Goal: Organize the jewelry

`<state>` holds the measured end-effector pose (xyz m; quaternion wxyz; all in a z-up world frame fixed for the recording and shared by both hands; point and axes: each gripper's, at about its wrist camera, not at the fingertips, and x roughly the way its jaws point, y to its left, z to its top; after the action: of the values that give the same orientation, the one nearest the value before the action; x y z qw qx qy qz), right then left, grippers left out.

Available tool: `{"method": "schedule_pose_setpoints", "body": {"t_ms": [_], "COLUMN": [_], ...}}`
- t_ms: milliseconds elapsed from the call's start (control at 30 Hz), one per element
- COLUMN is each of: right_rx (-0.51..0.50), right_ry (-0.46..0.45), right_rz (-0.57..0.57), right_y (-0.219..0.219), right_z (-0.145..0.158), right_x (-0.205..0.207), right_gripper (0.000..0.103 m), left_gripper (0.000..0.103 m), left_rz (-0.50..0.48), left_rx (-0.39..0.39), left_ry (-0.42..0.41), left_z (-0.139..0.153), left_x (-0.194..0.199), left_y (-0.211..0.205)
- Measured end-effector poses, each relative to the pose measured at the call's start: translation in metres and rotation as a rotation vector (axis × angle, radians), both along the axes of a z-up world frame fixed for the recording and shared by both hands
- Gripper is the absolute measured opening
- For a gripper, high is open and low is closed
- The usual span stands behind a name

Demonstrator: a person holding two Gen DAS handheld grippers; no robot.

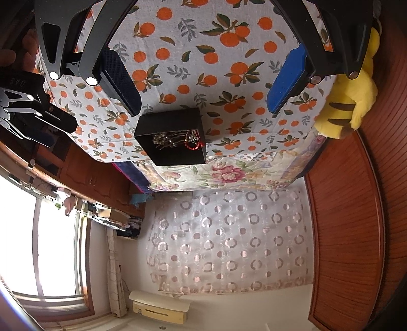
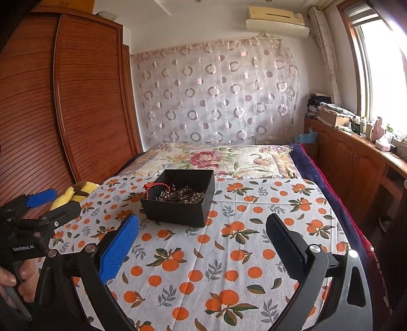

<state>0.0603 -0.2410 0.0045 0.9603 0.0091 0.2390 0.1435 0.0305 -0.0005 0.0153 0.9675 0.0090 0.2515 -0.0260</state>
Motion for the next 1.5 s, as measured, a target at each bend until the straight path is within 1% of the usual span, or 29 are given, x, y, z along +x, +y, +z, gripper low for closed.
{"method": "schedule_pose_setpoints", "body": {"t_ms": [967,1500], "right_rx": [0.004,0.003], "right_ry": [-0.001,-0.006], "right_rz": [0.0,0.0], "right_y": [0.0009,0.0039], "right_z": [-0.0014,0.0011], "right_x": [-0.0013,-0.0004], "right_gripper": [0.1,0.1], "left_gripper": [0.095,0.095], "left_rz": [0.002,0.0], "left_rx": [0.002,0.008], "left_ry": [-0.006,-0.025], "left_z": [-0.0003,0.009], "left_x": [-0.0003,-0.0048], "left_y": [0.001,0.001]}}
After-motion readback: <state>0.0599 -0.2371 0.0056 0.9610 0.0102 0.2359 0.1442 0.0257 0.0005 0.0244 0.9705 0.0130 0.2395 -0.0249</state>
